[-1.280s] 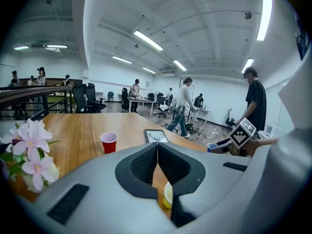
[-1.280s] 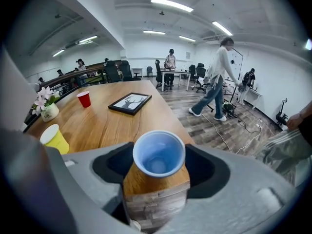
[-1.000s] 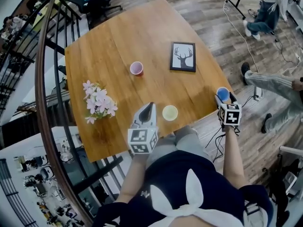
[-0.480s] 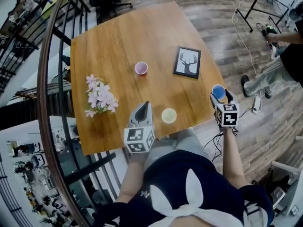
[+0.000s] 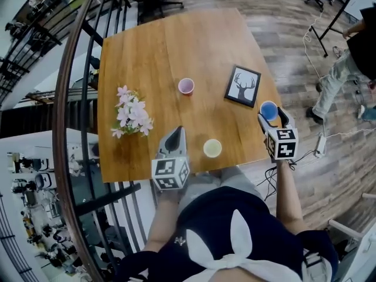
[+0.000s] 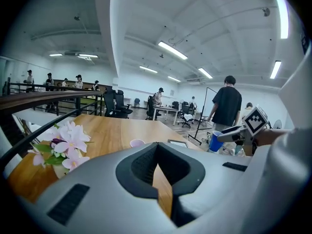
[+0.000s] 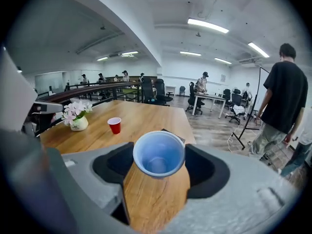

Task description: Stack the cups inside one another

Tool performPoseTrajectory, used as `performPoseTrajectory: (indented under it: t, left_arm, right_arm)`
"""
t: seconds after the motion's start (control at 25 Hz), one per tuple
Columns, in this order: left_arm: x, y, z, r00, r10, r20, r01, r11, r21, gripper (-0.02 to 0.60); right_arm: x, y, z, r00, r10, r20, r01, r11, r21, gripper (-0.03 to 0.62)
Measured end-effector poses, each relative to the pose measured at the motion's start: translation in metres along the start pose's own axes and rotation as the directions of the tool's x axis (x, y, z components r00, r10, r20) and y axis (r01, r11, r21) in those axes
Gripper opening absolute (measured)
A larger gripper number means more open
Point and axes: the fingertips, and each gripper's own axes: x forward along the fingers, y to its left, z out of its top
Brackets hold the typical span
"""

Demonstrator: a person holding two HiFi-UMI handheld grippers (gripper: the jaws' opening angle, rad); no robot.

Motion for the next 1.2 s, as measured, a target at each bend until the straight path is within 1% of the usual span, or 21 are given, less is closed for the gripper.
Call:
performPoseTrajectory:
  t: [0.2,0.4,0.56,0.84,1.2]
  left_arm:
    - [-0.003,0.004,0.008,0.999,0.044,0.013,-0.044,0.999,-0.014,0.017]
    - [-0.006,0.002,0.014,0.996,0.081,0.028,-0.08,0.996,-0.027,0.017]
    - [-0.009,0.001,0.011,0.994,0.108,0.031,-0.106,0.994,-0.036,0.017]
    - [-0.011,-0.003,0.004,0.99,0.139,0.027,-0.137,0.989,-0.058,0.017]
    - [-0.014,-0.005,0.001,0.985,0.172,0.029,-0.169,0.983,-0.073,0.017]
  right_arm:
    - [0.002,0.015,0.027,0.997,0.071,0.043,-0.069,0.997,-0.035,0.327]
    - [-0.001,0.031,0.046,0.986,0.148,0.075,-0.142,0.987,-0.072,0.327]
    - [-0.001,0.044,0.049,0.975,0.204,0.084,-0.195,0.975,-0.103,0.327]
    - [-0.002,0.071,0.054,0.949,0.303,0.085,-0.288,0.945,-0.156,0.327]
    - [0.003,0.092,0.06,0.923,0.377,0.077,-0.355,0.912,-0.206,0.327]
